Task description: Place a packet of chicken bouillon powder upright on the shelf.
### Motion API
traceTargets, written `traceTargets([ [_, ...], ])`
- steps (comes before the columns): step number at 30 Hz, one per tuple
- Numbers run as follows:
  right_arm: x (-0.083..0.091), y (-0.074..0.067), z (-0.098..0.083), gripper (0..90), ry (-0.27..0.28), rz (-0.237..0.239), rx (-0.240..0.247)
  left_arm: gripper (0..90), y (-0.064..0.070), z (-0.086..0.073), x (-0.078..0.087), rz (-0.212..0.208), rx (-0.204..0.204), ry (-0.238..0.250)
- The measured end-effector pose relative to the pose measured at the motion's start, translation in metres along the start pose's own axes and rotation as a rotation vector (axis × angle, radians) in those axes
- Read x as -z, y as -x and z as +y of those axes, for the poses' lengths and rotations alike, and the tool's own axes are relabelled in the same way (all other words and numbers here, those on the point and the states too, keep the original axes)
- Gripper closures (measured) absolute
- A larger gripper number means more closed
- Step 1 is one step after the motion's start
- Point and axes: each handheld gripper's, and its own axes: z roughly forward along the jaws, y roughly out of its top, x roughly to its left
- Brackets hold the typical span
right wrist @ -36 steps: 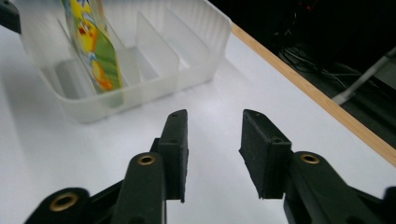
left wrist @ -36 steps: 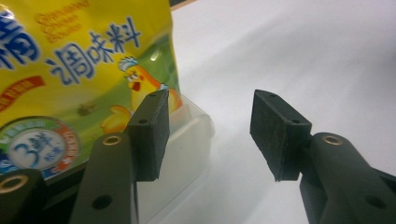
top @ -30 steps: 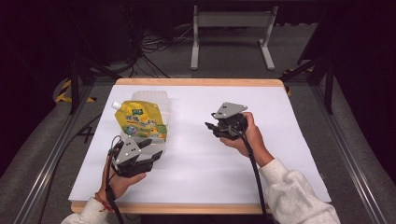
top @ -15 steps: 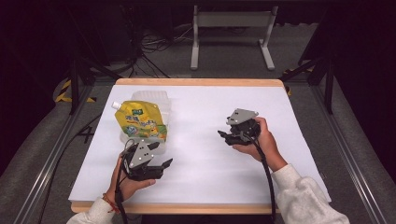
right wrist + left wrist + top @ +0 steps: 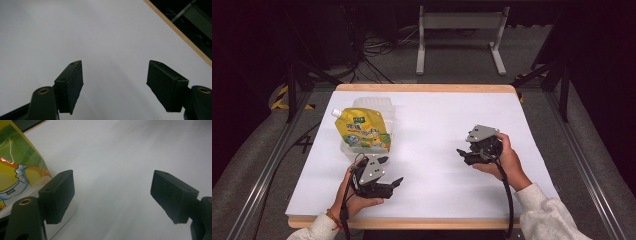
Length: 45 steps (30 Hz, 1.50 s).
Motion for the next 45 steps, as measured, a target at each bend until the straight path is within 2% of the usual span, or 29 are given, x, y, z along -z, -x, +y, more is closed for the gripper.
traceTargets([
  [12,0.012,-0.002,-0.030,23.7,-0.027,-0.017,-0.009,17.9,0.007,-0.006,-0.005,-0.023,-0.032,-0.035],
  [30,0.036,-0.004,-0.083,19.7,-0.027,-0.037,-0.039,15.9,0.012,-0.010,-0.011,-0.038,-0.056,-0.067],
  [32,0.039,-0.005,-0.093,19.3,-0.026,-0.038,-0.064,15.9,0.013,-0.011,-0.011,-0.037,-0.055,-0.071],
  [35,0.042,-0.006,-0.099,19.0,-0.026,-0.042,-0.065,15.8,0.013,-0.012,-0.011,-0.044,-0.056,-0.070],
  [41,0.051,-0.007,-0.118,17.5,-0.010,-0.061,-0.103,15.8,0.014,-0.012,-0.014,-0.043,-0.061,-0.075],
  [45,0.057,-0.007,-0.131,16.8,0.014,-0.064,-0.134,15.6,0.016,-0.014,-0.015,-0.041,-0.086,-0.093],
])
